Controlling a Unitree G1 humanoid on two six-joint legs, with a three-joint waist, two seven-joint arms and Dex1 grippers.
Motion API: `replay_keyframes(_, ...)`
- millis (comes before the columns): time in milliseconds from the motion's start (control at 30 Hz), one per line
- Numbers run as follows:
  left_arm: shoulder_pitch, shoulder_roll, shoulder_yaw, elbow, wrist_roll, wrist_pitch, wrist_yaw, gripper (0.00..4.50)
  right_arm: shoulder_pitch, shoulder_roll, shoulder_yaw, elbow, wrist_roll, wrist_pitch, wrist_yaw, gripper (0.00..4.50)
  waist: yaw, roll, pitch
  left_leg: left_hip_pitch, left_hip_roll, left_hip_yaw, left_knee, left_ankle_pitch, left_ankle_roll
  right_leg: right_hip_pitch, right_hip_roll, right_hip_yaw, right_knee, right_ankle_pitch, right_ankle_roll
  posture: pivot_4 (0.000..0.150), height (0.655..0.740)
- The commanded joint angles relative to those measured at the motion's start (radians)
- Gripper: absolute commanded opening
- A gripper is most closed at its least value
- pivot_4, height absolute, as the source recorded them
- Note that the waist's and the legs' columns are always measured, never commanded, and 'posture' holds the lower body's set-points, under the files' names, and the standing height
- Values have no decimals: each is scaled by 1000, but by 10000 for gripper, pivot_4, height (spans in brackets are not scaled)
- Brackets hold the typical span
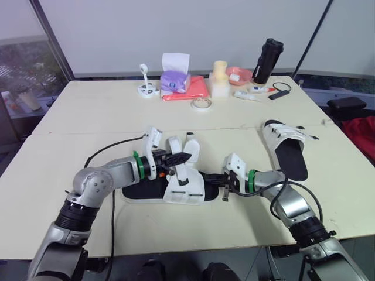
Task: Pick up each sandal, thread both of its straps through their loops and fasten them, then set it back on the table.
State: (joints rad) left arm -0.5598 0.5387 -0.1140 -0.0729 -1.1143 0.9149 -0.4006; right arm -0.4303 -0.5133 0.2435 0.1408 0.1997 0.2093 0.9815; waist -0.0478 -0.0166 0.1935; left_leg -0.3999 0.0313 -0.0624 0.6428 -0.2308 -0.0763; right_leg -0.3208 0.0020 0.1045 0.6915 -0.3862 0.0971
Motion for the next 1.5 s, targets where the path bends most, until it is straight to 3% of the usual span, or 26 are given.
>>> replay_keyframes(33, -46, -6, 88, 16, -41, 67, -27, 451, 30, 6, 21, 41, -50, 39, -31, 0, 0, 0, 0, 0, 0, 0, 0, 0, 0, 0, 0, 0, -1, 0, 0, 1500, 7400)
replay_keyframes(133, -92, -27, 186, 86, -167, 165, -15, 451, 27, 10, 25, 44, -52, 38, -32, 0, 0, 0, 0, 0, 0, -1, 0, 0, 0, 0, 0, 0, -1, 0, 0, 1500, 7400)
replay_keyframes(200, -109, -23, 212, 102, -177, 200, -36, 451, 26, 11, 26, 46, -53, 37, -31, 0, -2, 0, 0, -1, 0, 0, 0, 0, 0, 0, 0, -1, -1, 0, 0, 1500, 7400)
replay_keyframes(500, -108, -15, 164, 87, -85, 276, -161, 451, 27, 23, 26, 33, -51, 45, -35, 0, -12, 0, 0, -1, 0, 0, -4, 0, 0, 0, 0, -1, -4, 0, 0, 1500, 7400)
replay_keyframes(800, -91, -20, 95, 97, 79, 241, -282, 451, 44, 32, 4, 5, -28, 73, -49, 0, -18, 0, 0, 0, 0, 0, -11, 1, -3, -2, 0, 0, -8, 1, -1, 1500, 7400)
replay_keyframes(1233, -85, -8, 102, 65, 108, 320, -383, 451, 59, 30, 13, -11, -44, 74, -51, 0, -19, 0, 0, -1, 0, 0, -13, 2, -3, -3, -1, 0, -10, 1, -1, 1500, 7400)
replay_keyframes(1500, -42, 71, -58, -45, 309, 153, -490, 451, 57, 32, 16, -6, -47, 68, -51, 0, -21, -1, 1, -1, 0, 0, -14, 2, -3, -3, -1, 0, -10, 1, -1, 1500, 7400)
